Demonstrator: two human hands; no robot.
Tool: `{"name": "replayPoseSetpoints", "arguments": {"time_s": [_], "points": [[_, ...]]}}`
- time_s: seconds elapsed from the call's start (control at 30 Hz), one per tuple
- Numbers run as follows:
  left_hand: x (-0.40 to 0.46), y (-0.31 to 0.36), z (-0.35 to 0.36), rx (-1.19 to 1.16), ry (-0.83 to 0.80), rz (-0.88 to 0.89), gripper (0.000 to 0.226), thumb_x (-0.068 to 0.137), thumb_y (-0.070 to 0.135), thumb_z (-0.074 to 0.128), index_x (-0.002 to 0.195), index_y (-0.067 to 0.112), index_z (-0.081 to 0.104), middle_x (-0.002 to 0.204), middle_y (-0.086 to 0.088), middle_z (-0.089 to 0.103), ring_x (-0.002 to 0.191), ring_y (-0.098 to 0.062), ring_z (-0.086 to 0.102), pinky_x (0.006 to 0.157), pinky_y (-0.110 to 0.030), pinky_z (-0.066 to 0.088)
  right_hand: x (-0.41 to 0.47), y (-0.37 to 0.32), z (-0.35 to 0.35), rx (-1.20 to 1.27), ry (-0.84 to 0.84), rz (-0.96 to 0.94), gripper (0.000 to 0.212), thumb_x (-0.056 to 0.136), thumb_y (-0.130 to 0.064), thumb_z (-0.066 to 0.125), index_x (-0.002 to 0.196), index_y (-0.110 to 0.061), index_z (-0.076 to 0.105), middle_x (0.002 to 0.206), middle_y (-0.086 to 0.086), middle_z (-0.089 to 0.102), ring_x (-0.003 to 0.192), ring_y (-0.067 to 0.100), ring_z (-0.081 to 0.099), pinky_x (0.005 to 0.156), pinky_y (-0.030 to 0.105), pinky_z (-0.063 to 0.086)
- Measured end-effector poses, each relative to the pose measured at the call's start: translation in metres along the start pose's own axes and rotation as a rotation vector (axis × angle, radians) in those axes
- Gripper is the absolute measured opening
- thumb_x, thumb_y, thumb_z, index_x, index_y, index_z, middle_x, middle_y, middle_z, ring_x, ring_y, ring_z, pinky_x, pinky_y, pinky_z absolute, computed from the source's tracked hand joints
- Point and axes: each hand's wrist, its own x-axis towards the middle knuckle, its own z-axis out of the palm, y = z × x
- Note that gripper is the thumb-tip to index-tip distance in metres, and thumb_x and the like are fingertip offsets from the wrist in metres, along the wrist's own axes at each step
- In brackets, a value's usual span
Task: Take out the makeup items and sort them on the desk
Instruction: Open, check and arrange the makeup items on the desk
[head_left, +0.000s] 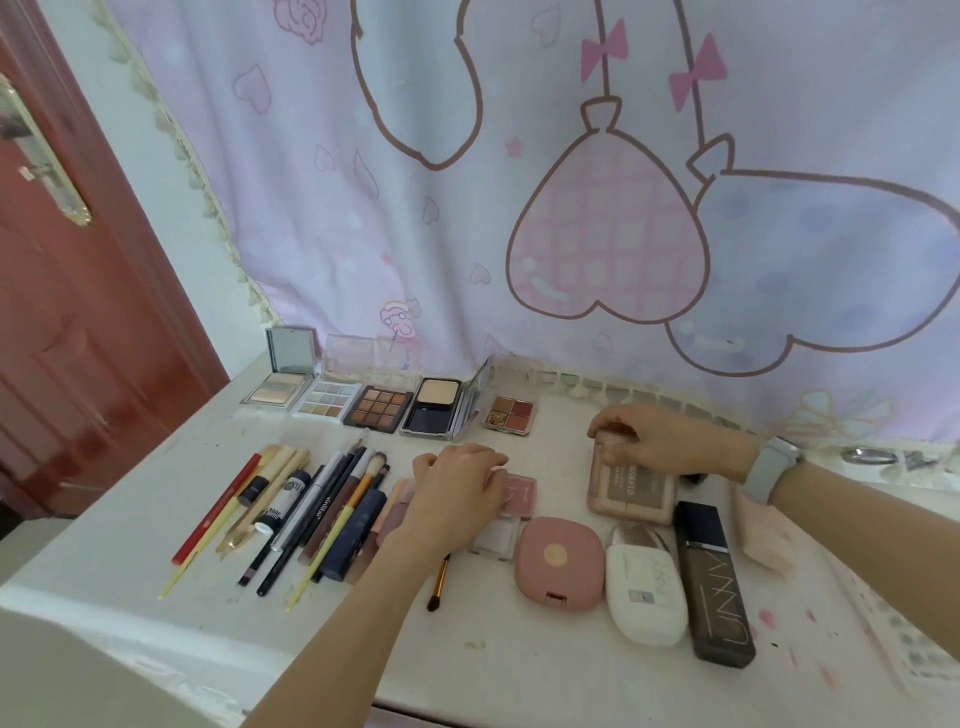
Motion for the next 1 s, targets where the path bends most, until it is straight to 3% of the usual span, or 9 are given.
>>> {"name": "replayPoseSetpoints", "arguments": {"time_s": [0.07, 0.2, 0.3, 0.4, 0.53, 0.7, 0.8, 0.9, 1.0], "points": [[-0.002, 0.007, -0.006, -0.175, 0.045, -0.047, 0.029, 0.094, 0.022, 0.045, 0.118, 0.023, 0.061, 0.122, 0.008, 0.059, 0.113, -0.010, 0.050, 0.100, -0.028, 0.029, -0.001, -0.010, -0.008, 0.065, 0.067, -0.035, 0.018, 0.087, -0.022, 0.059, 0.102, -0.030, 0.055, 0.102, -0.007, 0.059, 0.099, 0.014, 0.056, 0.082, 0.021, 0.041], [-0.007, 0.025, -0.023, -0.812, 0.060, -0.276, 0.021, 0.096, 0.022, 0.047, 0.108, 0.018, 0.063, 0.111, -0.003, 0.066, 0.089, -0.010, 0.061, 0.079, -0.021, 0.046, -0.008, -0.042, -0.021, 0.433, 0.330, -0.124, 0.017, 0.084, -0.015, 0.064, 0.087, -0.029, 0.055, 0.088, -0.012, 0.061, 0.083, 0.005, 0.060, 0.069, 0.012, 0.045], [-0.009, 0.039, -0.032, -1.465, -0.138, -0.479, 0.041, 0.093, 0.043, 0.045, 0.111, 0.010, 0.062, 0.106, -0.008, 0.066, 0.090, -0.022, 0.065, 0.073, -0.030, 0.054, -0.017, -0.066, -0.015, 0.642, 0.490, -0.226, 0.021, 0.081, -0.005, 0.066, 0.083, -0.023, 0.054, 0.085, -0.010, 0.064, 0.078, -0.002, 0.062, 0.071, 0.008, 0.048], [-0.011, 0.044, -0.036, -1.778, -0.156, -0.541, 0.062, 0.083, 0.054, 0.052, 0.118, 0.004, 0.059, 0.120, -0.020, 0.058, 0.102, -0.037, 0.062, 0.077, -0.039, 0.057, -0.024, -0.082, 0.004, 0.695, 0.537, -0.304, 0.024, 0.080, 0.001, 0.065, 0.082, -0.020, 0.053, 0.090, -0.012, 0.063, 0.086, -0.008, 0.062, 0.074, 0.010, 0.050], [-0.016, 0.042, -0.035, -1.886, -0.019, -0.444, 0.060, 0.076, 0.047, 0.059, 0.115, 0.000, 0.059, 0.119, -0.023, 0.059, 0.100, -0.037, 0.064, 0.084, -0.041, 0.055, -0.029, -0.086, 0.015, 0.608, 0.498, -0.339, 0.031, 0.079, -0.002, 0.067, 0.081, -0.027, 0.049, 0.095, -0.015, 0.062, 0.092, -0.004, 0.062, 0.082, 0.012, 0.048], [-0.021, 0.040, -0.032, -1.706, 0.084, -0.300, 0.062, 0.072, 0.038, 0.063, 0.119, -0.001, 0.052, 0.105, -0.014, 0.065, 0.101, -0.031, 0.064, 0.092, -0.041, 0.051, -0.032, -0.084, 0.018, 0.559, 0.434, -0.320, 0.029, 0.082, -0.004, 0.064, 0.081, -0.027, 0.046, 0.098, -0.011, 0.063, 0.097, 0.007, 0.062, 0.090, 0.025, 0.049], [-0.022, 0.041, -0.030, -1.670, 0.109, -0.255, 0.057, 0.074, 0.034, 0.064, 0.117, 0.000, 0.050, 0.098, -0.012, 0.065, 0.099, -0.029, 0.063, 0.092, -0.040, 0.051, -0.034, -0.085, 0.014, 0.492, 0.376, -0.311, 0.025, 0.084, -0.008, 0.063, 0.085, -0.028, 0.047, 0.098, -0.012, 0.062, 0.096, 0.000, 0.060, 0.090, 0.020, 0.048], [-0.023, 0.040, -0.027, -1.686, 0.119, -0.289, 0.042, 0.088, 0.029, 0.055, 0.117, -0.001, 0.052, 0.103, -0.015, 0.065, 0.102, -0.032, 0.064, 0.087, -0.039, 0.054, -0.037, -0.086, 0.010, 0.338, 0.293, -0.318, 0.022, 0.086, -0.016, 0.062, 0.104, -0.027, 0.055, 0.099, -0.019, 0.059, 0.092, -0.009, 0.056, 0.086, 0.004, 0.041], [-0.022, 0.040, -0.027, -1.678, 0.073, -0.334, 0.034, 0.092, 0.039, 0.049, 0.100, 0.011, 0.066, 0.095, -0.006, 0.072, 0.094, -0.032, 0.067, 0.079, -0.039, 0.057, -0.037, -0.087, 0.011, 0.122, 0.336, -0.307, 0.017, 0.089, -0.023, 0.057, 0.105, -0.020, 0.059, 0.097, -0.013, 0.059, 0.086, 0.002, 0.056, 0.076, 0.004, 0.039]]}}
